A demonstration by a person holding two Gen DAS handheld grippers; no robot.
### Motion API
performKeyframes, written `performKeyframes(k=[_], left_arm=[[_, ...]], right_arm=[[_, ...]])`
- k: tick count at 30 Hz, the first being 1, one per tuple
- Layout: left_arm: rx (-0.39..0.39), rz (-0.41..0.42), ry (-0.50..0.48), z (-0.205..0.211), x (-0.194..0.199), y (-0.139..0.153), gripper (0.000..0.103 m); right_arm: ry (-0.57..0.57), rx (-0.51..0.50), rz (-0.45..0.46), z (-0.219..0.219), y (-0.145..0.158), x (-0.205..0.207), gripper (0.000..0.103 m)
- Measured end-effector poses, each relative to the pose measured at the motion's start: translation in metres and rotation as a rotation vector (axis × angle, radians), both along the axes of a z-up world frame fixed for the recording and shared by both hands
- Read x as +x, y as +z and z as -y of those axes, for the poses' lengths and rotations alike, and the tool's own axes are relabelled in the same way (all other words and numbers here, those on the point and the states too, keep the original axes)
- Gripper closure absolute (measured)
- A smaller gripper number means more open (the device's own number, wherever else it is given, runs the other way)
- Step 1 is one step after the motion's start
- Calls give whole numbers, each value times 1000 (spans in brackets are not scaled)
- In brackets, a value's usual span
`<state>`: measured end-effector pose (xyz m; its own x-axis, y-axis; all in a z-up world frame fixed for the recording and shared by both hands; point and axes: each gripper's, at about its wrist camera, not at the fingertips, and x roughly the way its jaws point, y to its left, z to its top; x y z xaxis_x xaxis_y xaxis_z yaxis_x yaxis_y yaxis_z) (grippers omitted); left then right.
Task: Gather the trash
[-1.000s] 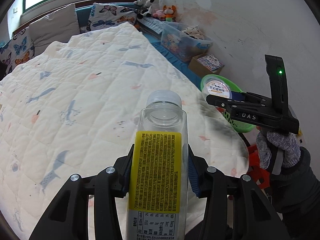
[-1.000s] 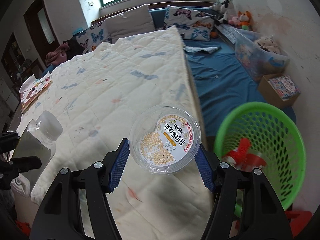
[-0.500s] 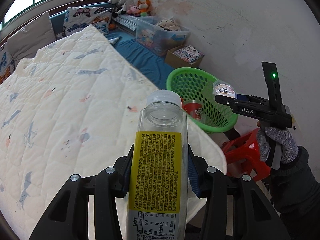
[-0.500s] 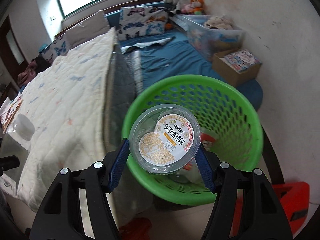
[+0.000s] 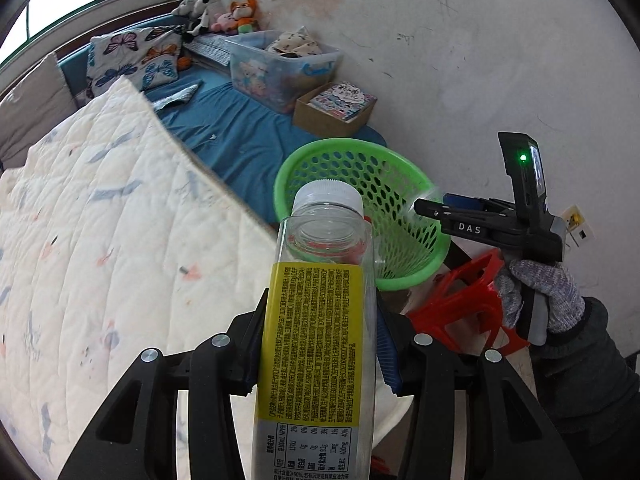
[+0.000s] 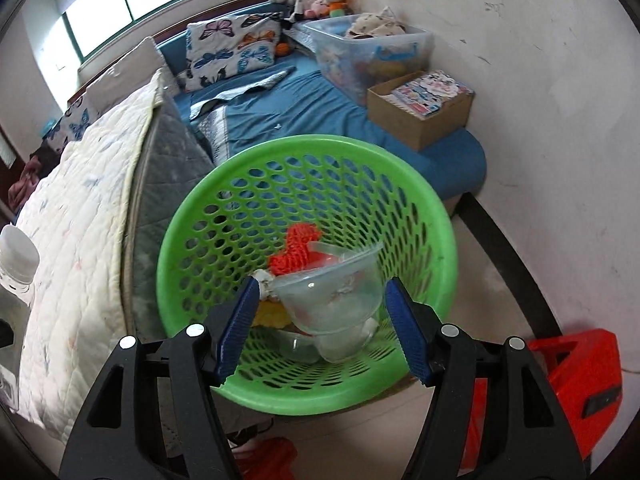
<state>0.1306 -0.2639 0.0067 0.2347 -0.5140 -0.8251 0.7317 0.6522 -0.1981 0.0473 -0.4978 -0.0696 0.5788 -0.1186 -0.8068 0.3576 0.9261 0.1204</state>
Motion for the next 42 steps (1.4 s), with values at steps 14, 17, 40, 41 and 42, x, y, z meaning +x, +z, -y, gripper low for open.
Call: performKeyframes(k=[14,17,40,41,42], left_arm=[[16,-2,-67,76,13,-8,58],[10,-12,-61,92,21,-14,58],[-147,-145,94,131,77,-59,41],[-142,-148,96,127,77,-60,41],[-139,-144,97,124,76,-60,41]], right_arm=[[-7,19,58,10,11,-24,30],[-9,23,76,10,15,-31,29],[-30,72,130,10,19,-60,29],[-29,74,130,9,18,-61,29],[-28,74,129,9,18,-61,29]])
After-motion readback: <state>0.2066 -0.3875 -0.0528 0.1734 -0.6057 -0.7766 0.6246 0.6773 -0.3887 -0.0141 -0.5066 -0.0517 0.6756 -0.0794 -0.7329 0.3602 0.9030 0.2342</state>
